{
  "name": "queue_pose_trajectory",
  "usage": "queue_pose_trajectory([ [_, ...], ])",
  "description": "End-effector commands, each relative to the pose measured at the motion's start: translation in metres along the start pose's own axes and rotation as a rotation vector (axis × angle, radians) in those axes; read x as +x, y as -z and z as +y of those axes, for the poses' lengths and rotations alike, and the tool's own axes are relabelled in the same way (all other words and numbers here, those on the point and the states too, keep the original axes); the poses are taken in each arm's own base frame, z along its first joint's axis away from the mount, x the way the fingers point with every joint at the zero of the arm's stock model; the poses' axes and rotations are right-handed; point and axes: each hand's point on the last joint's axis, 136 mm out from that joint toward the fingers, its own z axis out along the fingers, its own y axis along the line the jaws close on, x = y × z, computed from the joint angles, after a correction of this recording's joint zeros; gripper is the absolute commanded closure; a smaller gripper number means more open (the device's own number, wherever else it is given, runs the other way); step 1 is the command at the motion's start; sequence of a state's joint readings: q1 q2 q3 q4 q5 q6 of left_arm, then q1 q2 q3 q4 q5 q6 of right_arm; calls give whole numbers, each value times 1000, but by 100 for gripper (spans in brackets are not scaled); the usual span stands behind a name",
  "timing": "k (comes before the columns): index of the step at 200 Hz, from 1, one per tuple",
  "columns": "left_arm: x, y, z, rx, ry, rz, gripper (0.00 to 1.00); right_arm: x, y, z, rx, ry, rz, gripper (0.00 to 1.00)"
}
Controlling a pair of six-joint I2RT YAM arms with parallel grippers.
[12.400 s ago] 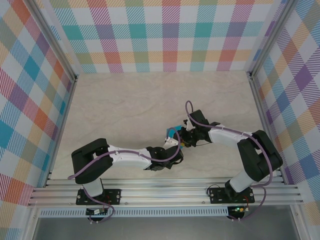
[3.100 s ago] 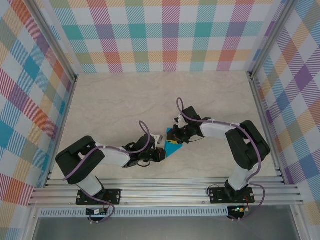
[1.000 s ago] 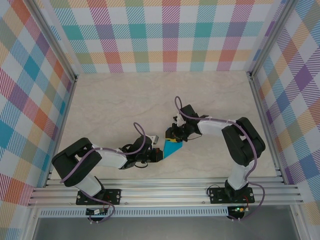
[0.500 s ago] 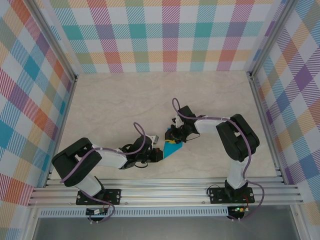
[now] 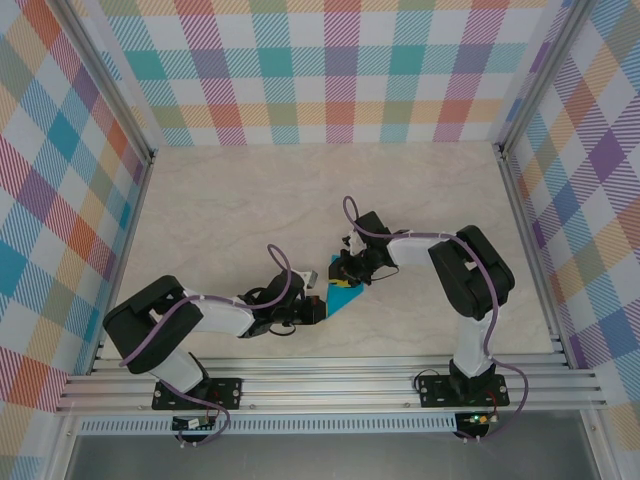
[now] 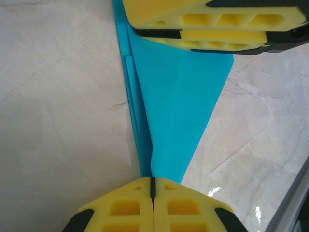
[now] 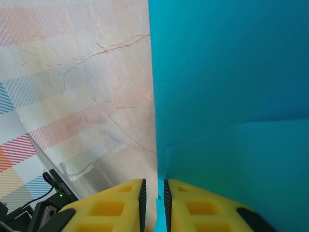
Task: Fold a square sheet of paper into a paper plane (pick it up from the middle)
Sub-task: Fourth fold the wing at the center of the table.
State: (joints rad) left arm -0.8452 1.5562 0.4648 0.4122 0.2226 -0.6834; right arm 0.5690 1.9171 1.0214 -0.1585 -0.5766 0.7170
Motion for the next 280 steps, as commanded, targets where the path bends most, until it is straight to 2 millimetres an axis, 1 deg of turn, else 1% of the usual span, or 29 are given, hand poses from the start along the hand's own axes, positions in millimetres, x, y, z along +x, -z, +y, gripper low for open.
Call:
queue_pose_trajectory([
  [1,2,12,11,-79,-4,25,88,11,-11,-28,76,-21,32,80],
  [7,-2,16,6,-74,-13,11,86,11,-11,-29,76,-21,32,80],
  [18,-9,24,-1,-69,-19,-12,81,12,-11,-29,79,-19,35,81],
  [40,-23,38,-15,-45,-30,-60,78,12,-10,-28,78,-16,35,81],
  [58,-30,40,-28,-7,-40,-67,82,12,-9,-25,67,-14,32,81],
  [82,-38,34,-40,25,-46,-66,89,11,-7,-23,64,-10,29,81],
  [103,-41,24,-42,29,-52,-54,92,11,-6,-21,62,-8,28,81],
  [127,-37,13,-39,30,-42,-31,93,11,-6,-22,64,-9,29,81],
  [149,-31,6,-31,28,-19,-20,93,13,-6,-23,65,-13,31,81],
  [212,-5,-2,-14,58,49,20,92,15,-7,-27,68,-21,26,81],
  [280,18,-8,-17,144,46,107,90,18,-8,-32,76,-31,31,81],
])
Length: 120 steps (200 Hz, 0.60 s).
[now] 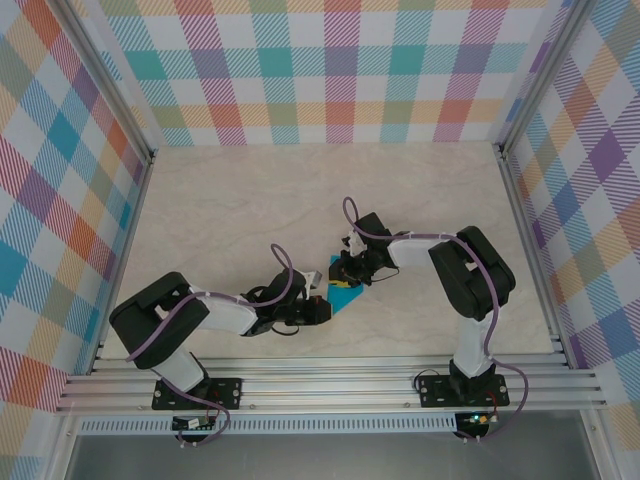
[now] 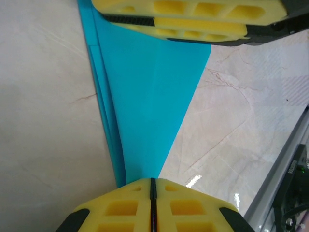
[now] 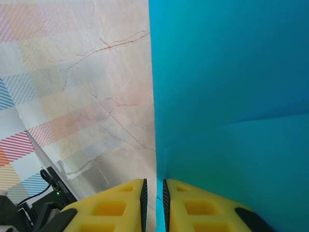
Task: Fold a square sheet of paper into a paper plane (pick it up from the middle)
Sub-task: Fourth fold the wing at the center of the table.
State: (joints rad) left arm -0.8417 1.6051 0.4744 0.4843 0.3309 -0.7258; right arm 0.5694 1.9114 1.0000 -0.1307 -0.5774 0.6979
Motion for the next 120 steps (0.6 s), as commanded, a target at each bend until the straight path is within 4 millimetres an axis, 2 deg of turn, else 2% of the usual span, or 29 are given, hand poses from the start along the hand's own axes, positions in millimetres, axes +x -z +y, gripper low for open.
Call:
queue_pose_trajectory([
  [1,12,-2,0,48,13,52,90,17,-8,-30,83,-59,38,81],
  [62,29,0,19,-17,32,98,90,19,-8,-34,96,-69,37,81],
  [82,21,11,5,34,25,51,90,19,-8,-35,101,-67,38,81],
  [120,-16,36,-27,52,-51,-66,87,19,-8,-36,102,-65,39,81],
])
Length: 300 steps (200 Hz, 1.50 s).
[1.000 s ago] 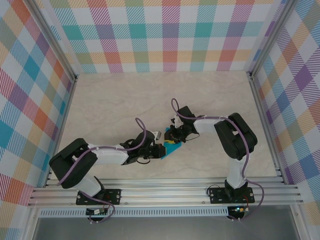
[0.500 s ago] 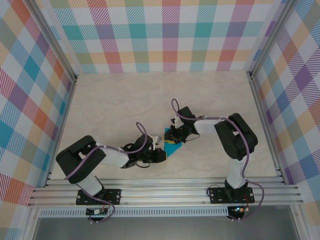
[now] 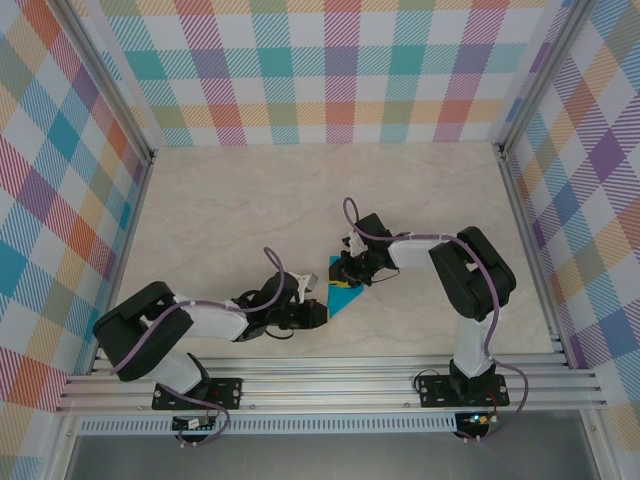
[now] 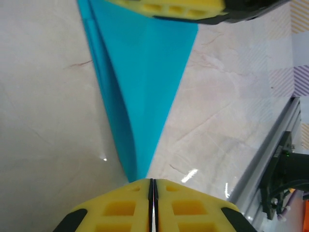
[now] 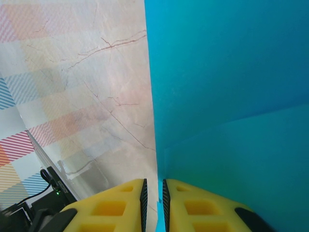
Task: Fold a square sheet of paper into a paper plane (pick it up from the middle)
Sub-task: Fourth fold the wing at the center of the table.
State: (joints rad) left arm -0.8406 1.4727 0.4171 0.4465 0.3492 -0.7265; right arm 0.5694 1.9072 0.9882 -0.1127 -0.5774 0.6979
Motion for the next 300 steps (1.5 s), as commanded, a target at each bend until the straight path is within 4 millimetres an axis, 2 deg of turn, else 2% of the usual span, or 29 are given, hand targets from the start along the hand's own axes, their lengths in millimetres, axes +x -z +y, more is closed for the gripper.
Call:
queue_pose_trajectory([
  [1,-23,14,-19,16,-42,-57,87,19,-8,-35,107,-71,45,81],
  [16,-33,13,-26,32,-51,-73,87,18,-8,-35,107,-70,45,81],
  [41,-43,3,-21,28,-25,-83,86,18,-9,-35,105,-69,45,81],
  [81,-43,-18,-9,24,5,-59,85,18,-8,-33,103,-67,44,81],
  [129,-24,-31,7,16,46,6,85,18,-8,-33,103,-68,43,81],
  [161,0,-32,36,-84,89,75,86,16,-7,-31,99,-67,40,81],
  [194,19,-30,55,-156,105,119,88,12,-3,-22,84,-53,31,80],
  [213,24,-30,60,-180,98,139,90,9,2,-14,77,-40,16,80],
  [261,34,-31,78,-305,91,190,96,3,29,16,28,28,-75,80],
  [300,38,-28,86,-348,99,198,98,6,52,10,86,40,-159,82],
])
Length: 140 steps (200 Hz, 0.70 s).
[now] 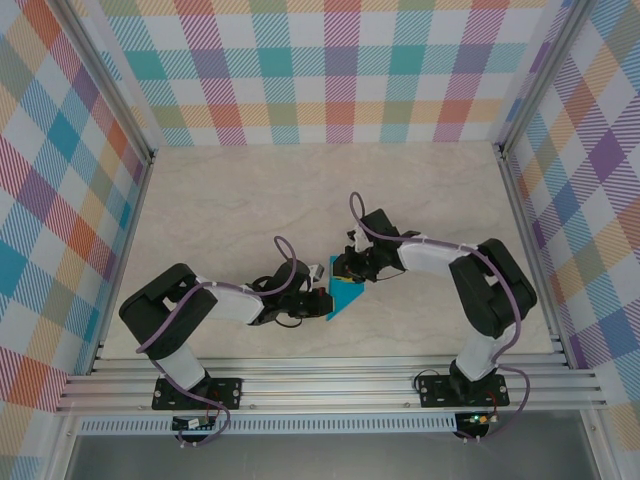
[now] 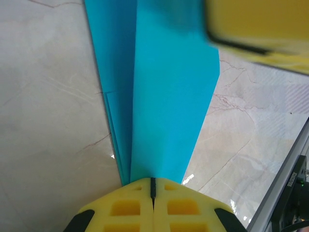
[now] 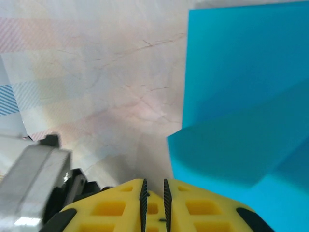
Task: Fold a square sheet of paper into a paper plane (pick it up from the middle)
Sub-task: Fourth fold the wing at the center of the table.
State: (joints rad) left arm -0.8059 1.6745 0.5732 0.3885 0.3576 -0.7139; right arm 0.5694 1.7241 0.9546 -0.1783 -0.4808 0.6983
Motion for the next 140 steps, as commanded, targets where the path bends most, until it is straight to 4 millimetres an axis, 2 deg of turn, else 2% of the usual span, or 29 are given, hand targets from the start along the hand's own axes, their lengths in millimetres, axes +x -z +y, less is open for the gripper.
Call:
queue_pose_trajectory([
  [1,53,-4,72,-272,55,148,98,5,13,-12,62,-10,-44,82],
  [31,52,-7,68,-264,50,152,98,12,14,-7,-9,-5,-48,83],
  [92,52,-9,68,-279,44,158,98,22,-14,-3,-74,-6,46,83],
  [125,53,-5,72,-304,43,158,99,19,-24,-35,58,-35,26,84],
  [140,54,-4,73,-314,40,161,99,16,-28,-41,71,-35,22,85],
])
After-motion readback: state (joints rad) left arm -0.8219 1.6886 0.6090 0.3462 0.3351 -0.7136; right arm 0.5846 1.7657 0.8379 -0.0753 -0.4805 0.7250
